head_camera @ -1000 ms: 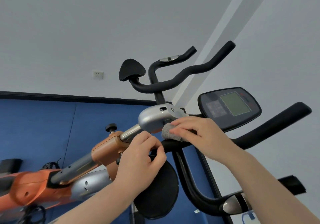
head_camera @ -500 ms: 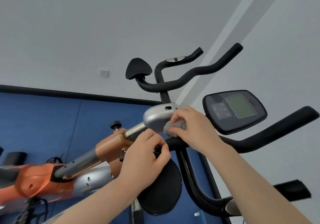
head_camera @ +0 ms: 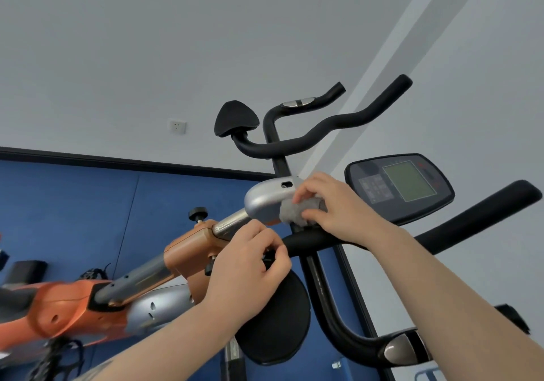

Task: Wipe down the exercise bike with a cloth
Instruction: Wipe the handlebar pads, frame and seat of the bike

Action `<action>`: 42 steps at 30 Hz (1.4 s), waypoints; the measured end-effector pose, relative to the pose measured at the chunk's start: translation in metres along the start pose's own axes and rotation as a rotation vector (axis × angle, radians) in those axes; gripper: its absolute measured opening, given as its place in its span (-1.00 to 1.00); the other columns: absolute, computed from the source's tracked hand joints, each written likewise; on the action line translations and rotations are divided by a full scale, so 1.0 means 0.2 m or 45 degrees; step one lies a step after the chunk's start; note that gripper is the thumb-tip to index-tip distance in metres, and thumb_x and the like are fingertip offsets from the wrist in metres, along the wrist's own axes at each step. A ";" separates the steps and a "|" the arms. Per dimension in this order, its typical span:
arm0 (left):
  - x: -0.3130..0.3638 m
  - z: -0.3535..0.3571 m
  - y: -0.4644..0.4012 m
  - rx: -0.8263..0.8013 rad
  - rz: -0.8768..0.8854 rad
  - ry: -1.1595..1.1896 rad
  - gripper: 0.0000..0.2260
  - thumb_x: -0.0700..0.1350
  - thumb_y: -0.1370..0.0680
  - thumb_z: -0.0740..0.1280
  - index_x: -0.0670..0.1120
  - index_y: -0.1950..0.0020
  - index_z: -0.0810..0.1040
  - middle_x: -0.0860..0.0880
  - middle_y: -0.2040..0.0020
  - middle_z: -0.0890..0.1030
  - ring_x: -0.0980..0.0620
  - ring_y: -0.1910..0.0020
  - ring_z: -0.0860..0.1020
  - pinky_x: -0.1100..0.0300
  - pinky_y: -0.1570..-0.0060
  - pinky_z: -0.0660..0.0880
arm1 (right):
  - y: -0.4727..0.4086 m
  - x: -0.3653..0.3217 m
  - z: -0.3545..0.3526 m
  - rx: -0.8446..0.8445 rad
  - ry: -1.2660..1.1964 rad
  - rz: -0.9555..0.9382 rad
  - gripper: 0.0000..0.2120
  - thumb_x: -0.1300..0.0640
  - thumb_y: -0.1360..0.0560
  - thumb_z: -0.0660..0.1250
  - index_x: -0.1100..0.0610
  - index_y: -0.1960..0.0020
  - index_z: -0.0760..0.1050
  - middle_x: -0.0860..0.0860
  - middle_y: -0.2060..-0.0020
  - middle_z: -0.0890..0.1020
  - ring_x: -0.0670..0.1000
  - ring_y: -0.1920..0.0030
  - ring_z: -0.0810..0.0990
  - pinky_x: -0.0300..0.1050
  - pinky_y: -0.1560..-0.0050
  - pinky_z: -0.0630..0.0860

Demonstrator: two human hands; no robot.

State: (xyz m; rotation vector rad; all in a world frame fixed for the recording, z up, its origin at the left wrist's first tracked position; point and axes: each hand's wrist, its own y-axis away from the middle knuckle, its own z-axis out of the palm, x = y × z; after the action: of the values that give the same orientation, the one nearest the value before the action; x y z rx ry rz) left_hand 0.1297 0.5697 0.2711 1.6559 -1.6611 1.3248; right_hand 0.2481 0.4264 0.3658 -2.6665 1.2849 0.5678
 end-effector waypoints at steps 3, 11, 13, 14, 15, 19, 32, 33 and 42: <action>0.00 0.01 0.00 0.006 0.010 -0.005 -0.80 0.11 -0.48 0.16 0.07 0.21 0.50 0.15 0.17 0.45 0.11 0.13 0.48 0.39 0.26 0.38 | 0.01 0.01 0.01 -0.021 0.015 0.036 -0.79 0.21 -0.50 0.38 -0.07 -0.04 0.50 -0.10 -0.06 0.48 -0.17 -0.09 0.46 -0.25 -0.08 0.39; -0.01 0.01 0.00 -0.002 0.010 0.013 -0.85 0.05 -0.48 0.21 0.07 0.23 0.51 0.14 0.17 0.45 0.11 0.13 0.48 0.41 0.22 0.39 | -0.02 -0.01 -0.01 -0.158 -0.040 0.114 -0.82 0.20 -0.56 0.26 -0.06 -0.04 0.39 -0.07 -0.07 0.43 -0.02 -0.08 0.48 -0.09 -0.08 0.44; -0.01 0.01 0.00 -0.005 0.010 0.015 -0.86 0.03 -0.48 0.22 0.07 0.23 0.51 0.15 0.17 0.45 0.14 0.13 0.47 0.45 0.21 0.37 | 0.00 0.00 0.01 -0.223 -0.044 0.115 -0.81 0.18 -0.54 0.28 -0.07 -0.02 0.35 -0.11 -0.05 0.41 -0.06 -0.08 0.45 -0.12 -0.03 0.40; -0.01 0.01 0.00 -0.005 0.011 0.017 -0.86 0.03 -0.49 0.22 0.07 0.23 0.51 0.15 0.17 0.44 0.15 0.14 0.47 0.45 0.21 0.37 | 0.01 -0.01 0.01 -0.267 -0.046 0.108 -0.81 0.18 -0.53 0.29 -0.08 0.00 0.35 -0.14 -0.03 0.41 -0.11 -0.07 0.43 -0.15 0.00 0.38; -0.01 0.01 0.01 -0.013 0.012 0.018 -0.86 0.03 -0.49 0.22 0.07 0.23 0.51 0.15 0.17 0.44 0.14 0.14 0.47 0.44 0.21 0.37 | 0.03 -0.02 0.01 -0.276 -0.061 0.097 -0.81 0.19 -0.52 0.31 -0.07 0.02 0.36 -0.17 -0.01 0.40 -0.16 -0.05 0.42 -0.18 0.01 0.35; -0.02 0.00 0.00 -0.056 0.017 0.035 -0.87 0.07 -0.49 0.21 0.13 0.23 0.50 0.18 0.13 0.44 0.16 0.10 0.49 0.36 0.21 0.41 | 0.18 -0.07 0.05 0.071 -0.206 0.011 -0.76 0.29 -0.48 0.35 -0.05 0.12 0.43 -0.20 0.07 0.39 -0.17 -0.02 0.44 -0.38 -0.01 0.33; -0.03 -0.01 -0.01 -0.122 0.021 0.199 -0.85 -0.02 -0.50 0.25 0.11 0.28 0.48 0.15 0.13 0.48 0.12 0.08 0.49 0.27 0.17 0.37 | 0.76 -0.11 0.24 0.185 -0.209 0.436 -0.75 -0.05 -0.54 0.32 -0.27 -0.20 0.51 -0.30 -0.11 0.48 -0.21 -0.17 0.49 -0.30 -0.16 0.36; -0.03 -0.01 -0.01 -0.119 0.029 0.219 -0.84 -0.04 -0.50 0.26 0.12 0.28 0.48 0.14 0.15 0.49 0.10 0.07 0.49 0.26 0.16 0.37 | 0.76 -0.13 0.25 0.164 -0.218 0.460 -0.73 -0.06 -0.54 0.31 -0.31 -0.21 0.49 -0.30 -0.12 0.49 -0.22 -0.17 0.49 -0.26 -0.18 0.38; -0.04 -0.02 -0.01 -0.180 0.083 0.311 -0.79 -0.14 -0.50 0.31 0.11 0.29 0.48 0.14 0.20 0.49 0.09 0.05 0.47 0.40 0.14 0.35 | 0.57 -0.25 0.39 0.605 -0.287 0.793 -0.75 0.00 -0.50 0.39 -0.21 -0.10 0.40 -0.28 0.00 0.58 -0.28 0.00 0.54 -0.29 0.00 0.47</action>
State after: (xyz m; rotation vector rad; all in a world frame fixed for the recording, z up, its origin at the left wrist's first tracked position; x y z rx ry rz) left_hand 0.1327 0.5774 0.2661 1.3134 -1.6330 1.3472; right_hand 0.1104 0.4119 0.3191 -1.7574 1.8888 0.5179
